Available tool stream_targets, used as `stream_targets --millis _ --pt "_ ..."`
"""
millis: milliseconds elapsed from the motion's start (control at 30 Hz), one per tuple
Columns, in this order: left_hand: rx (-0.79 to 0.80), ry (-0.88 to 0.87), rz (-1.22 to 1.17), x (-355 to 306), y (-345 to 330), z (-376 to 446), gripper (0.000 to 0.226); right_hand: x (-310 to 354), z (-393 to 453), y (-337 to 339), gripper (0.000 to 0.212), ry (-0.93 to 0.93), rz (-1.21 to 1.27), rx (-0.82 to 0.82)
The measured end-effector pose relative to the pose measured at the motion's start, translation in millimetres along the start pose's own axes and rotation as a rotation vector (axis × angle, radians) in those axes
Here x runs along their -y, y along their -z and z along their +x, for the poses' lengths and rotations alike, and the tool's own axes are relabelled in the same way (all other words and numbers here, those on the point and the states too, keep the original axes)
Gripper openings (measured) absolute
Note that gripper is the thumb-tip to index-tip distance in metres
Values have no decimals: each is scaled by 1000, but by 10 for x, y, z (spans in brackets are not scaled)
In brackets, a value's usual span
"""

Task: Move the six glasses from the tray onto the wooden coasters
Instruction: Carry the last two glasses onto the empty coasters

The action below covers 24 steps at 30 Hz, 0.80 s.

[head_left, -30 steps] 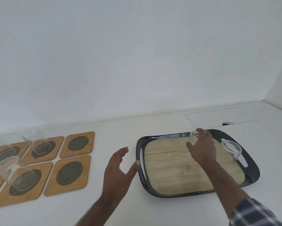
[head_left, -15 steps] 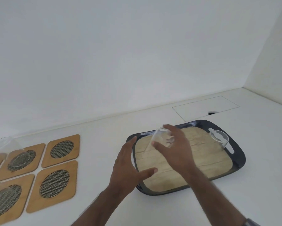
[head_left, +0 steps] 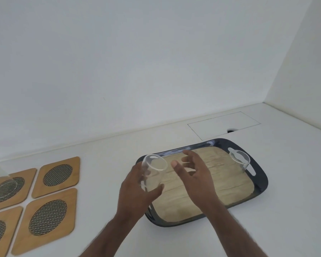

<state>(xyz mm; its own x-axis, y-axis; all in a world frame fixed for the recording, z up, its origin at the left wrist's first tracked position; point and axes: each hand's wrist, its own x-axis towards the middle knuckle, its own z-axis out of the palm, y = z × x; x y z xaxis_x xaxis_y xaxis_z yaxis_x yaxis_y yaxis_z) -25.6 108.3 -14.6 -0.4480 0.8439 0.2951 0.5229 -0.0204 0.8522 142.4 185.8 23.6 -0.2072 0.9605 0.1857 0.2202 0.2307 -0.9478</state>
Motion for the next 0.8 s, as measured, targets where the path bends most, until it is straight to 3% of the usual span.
stream_targets --millis 167,367,567,800 --pt "-45 39 -58 149 80 -23 69 -517 52 281 58 -24 -57 -494" --pt "-51 75 -107 156 82 -47 70 -920 310 566 86 -131 -207 -837" --pt "-68 73 -139 154 105 -69 73 -1127 594 727 106 -307 -178 -760" --pt "-114 77 -143 189 210 -88 72 -1263 683 733 75 -337 -136 -595"
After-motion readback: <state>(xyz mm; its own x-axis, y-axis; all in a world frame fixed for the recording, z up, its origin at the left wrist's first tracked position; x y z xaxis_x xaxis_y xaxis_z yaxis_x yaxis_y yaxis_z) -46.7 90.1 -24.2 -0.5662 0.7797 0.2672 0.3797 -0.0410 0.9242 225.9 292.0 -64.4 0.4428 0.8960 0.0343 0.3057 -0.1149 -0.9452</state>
